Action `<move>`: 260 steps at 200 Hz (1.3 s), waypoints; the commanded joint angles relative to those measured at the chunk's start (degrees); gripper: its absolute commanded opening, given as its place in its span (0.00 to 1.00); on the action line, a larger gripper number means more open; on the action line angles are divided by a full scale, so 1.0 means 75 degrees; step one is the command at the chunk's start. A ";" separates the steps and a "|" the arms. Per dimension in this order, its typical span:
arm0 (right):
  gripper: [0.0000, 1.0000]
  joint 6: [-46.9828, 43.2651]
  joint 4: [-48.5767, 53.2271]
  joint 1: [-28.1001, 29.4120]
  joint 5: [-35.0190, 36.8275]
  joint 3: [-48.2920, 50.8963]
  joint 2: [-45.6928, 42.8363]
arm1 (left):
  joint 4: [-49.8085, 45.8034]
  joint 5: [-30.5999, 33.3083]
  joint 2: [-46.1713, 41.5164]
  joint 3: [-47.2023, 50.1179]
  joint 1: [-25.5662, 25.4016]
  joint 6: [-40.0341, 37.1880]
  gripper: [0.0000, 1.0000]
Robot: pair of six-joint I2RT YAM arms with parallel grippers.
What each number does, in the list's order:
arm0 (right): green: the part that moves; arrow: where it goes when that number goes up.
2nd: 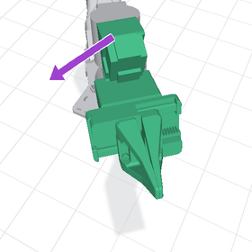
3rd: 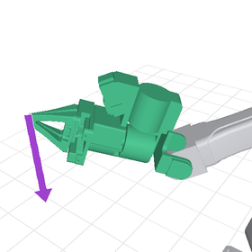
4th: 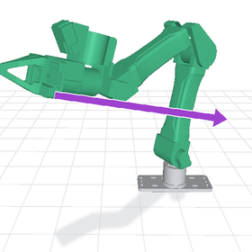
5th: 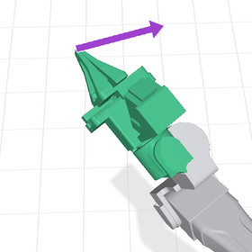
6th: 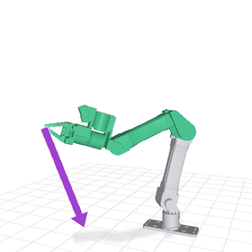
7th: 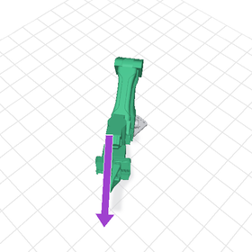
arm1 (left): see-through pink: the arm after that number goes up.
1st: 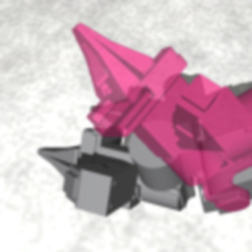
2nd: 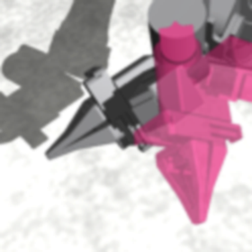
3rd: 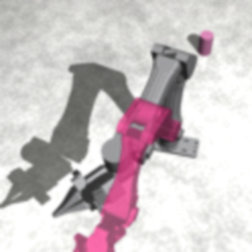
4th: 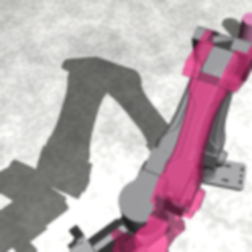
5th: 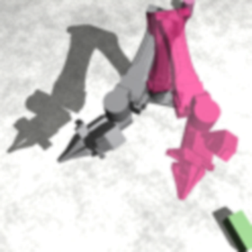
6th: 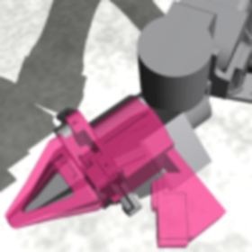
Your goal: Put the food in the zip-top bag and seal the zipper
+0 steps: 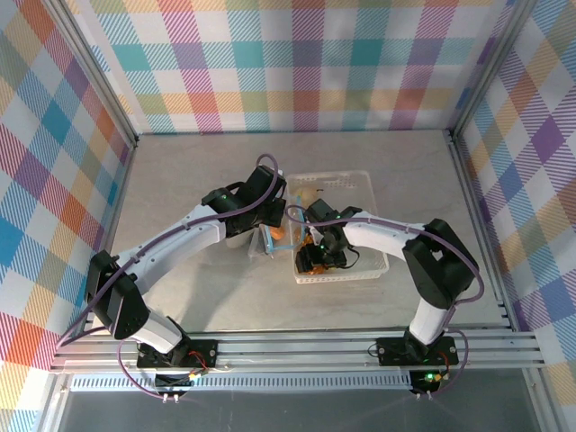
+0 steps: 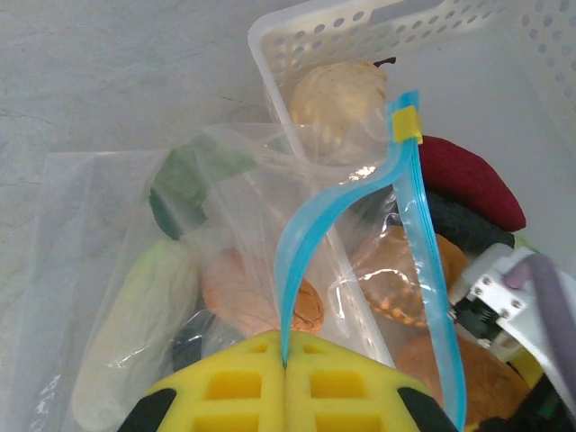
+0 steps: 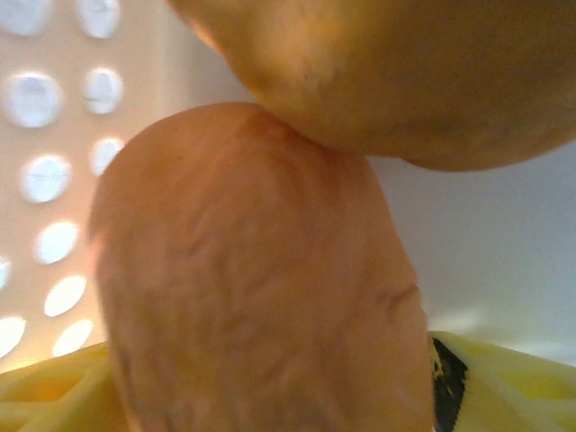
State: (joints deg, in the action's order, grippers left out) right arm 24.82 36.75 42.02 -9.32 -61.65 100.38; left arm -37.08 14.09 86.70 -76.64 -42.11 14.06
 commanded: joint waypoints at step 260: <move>0.73 0.0073 0.0416 -0.0998 0.1442 0.0106 -0.0386 | 0.0326 -0.0393 -0.0467 0.0276 0.0272 -0.0004 0.00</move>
State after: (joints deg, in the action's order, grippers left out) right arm 25.63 40.42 34.57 1.91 -61.17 97.38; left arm -35.64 11.70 84.99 -75.29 -41.04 14.04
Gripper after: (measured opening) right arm 0.779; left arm 0.048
